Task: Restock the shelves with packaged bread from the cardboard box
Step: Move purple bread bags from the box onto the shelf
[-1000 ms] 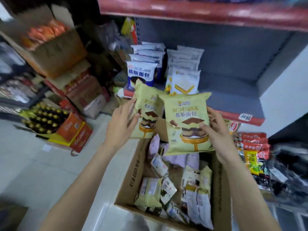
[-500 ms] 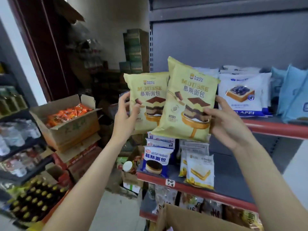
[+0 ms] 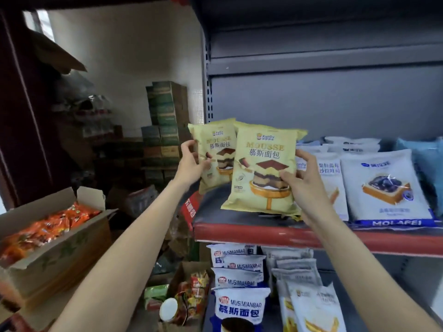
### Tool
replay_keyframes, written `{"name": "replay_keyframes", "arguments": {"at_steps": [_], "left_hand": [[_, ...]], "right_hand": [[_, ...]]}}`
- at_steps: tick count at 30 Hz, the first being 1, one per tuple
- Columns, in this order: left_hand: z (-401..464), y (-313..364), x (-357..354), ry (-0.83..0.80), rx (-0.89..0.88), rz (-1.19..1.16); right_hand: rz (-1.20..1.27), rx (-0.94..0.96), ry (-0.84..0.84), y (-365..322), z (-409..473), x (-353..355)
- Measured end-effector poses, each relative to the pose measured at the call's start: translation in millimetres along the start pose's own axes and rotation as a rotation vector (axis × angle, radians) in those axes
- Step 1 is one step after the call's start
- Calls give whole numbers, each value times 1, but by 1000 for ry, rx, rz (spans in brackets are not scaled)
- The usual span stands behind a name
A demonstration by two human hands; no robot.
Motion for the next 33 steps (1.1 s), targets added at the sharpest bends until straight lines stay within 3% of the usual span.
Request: {"name": "replay_keyframes", "arguments": {"at_steps": [4,11,18,28,30,33], "left_hand": [[48,-15,-40,-106,89,10],[67,-25,-58,-42,94,448],[21,5,-20,-19,43,277],[-3,-27,-12,-43,159,53],[-2,-21,-29,-107,149,120],[-1,-10,-55,-209,156,147]], "right_hand": [[-61,16,17,10,4,5],[-314,132,-12,6,6,-6],[-390,197,-19,-8,5,-36],[-358,5,151,57,53,-108],[-456,-49,33,75,60,-120],[-762,-43,-352,89,62,-142]]}}
Point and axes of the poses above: each hand's wrist, its own z-axis towards the middle knuckle, its own x-axis out of the back of the hand, y = z × x, the point moved 10 cm from there along z, towards the middle knuckle, and after that the axes turned 15 degrees about x, right-handed, at the moved point
